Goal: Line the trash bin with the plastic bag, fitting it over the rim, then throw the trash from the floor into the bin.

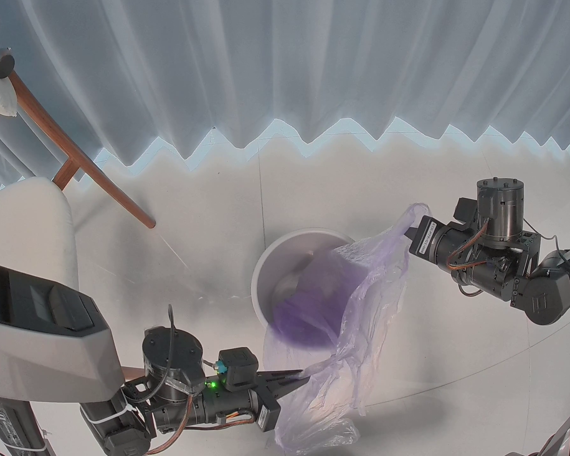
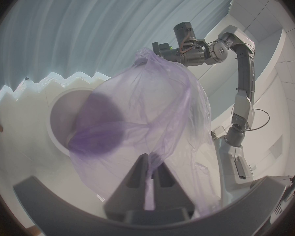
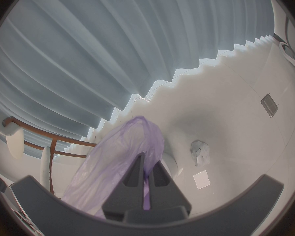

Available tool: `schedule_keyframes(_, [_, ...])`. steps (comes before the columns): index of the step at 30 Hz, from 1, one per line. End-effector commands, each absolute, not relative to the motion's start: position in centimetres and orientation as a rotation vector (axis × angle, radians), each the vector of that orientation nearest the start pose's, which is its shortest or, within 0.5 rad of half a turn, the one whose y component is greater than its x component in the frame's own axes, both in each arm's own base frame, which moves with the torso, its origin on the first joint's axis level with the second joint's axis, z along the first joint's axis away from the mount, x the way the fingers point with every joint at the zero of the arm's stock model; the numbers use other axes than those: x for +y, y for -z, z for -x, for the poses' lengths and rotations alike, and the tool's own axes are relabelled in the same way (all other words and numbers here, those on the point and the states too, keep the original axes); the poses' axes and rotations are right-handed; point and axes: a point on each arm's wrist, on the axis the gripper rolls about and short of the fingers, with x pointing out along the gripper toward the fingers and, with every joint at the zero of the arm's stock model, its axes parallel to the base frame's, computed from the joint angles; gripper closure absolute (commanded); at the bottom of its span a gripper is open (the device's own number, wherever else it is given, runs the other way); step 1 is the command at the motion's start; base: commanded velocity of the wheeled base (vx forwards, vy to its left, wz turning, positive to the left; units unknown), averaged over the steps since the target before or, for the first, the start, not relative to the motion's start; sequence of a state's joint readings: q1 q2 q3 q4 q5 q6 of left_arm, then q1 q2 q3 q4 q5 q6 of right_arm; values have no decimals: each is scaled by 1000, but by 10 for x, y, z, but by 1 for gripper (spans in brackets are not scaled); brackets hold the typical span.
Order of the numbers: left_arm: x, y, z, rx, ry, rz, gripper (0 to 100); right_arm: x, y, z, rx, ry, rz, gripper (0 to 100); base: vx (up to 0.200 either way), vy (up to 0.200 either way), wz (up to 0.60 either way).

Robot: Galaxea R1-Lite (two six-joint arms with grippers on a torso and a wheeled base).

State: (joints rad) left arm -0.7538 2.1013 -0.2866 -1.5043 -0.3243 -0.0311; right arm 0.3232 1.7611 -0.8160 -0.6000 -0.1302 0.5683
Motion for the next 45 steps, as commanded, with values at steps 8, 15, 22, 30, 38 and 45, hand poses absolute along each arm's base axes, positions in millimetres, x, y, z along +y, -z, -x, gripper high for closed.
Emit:
schedule_keyframes(8, [-183, -75, -243, 223, 1029, 151, 100, 97, -157, -304, 348, -110, -419, 100, 0, 0, 0])
schedule_keyframes(15, [-174, -95, -265, 144, 1017, 210, 100, 98, -163, -304, 272, -160, -457, 100, 0, 0, 0])
schedule_keyframes(22, [-173, -121, -292, 54, 985, 322, 100, 98, -179, -306, 241, -211, -568, 100, 0, 0, 0])
schedule_keyframes(30, [-170, -130, -318, -16, 885, 372, 100, 90, -192, -309, 171, -264, -665, 100, 0, 0, 0])
schedule_keyframes(38, [-181, -99, -334, 40, 860, 365, 100, 93, -169, -318, 239, -255, -649, 100, 0, 0, 0])
schedule_keyframes(45, [-188, -79, -338, 77, 851, 339, 100, 100, -141, -328, 320, -239, -633, 100, 0, 0, 0])
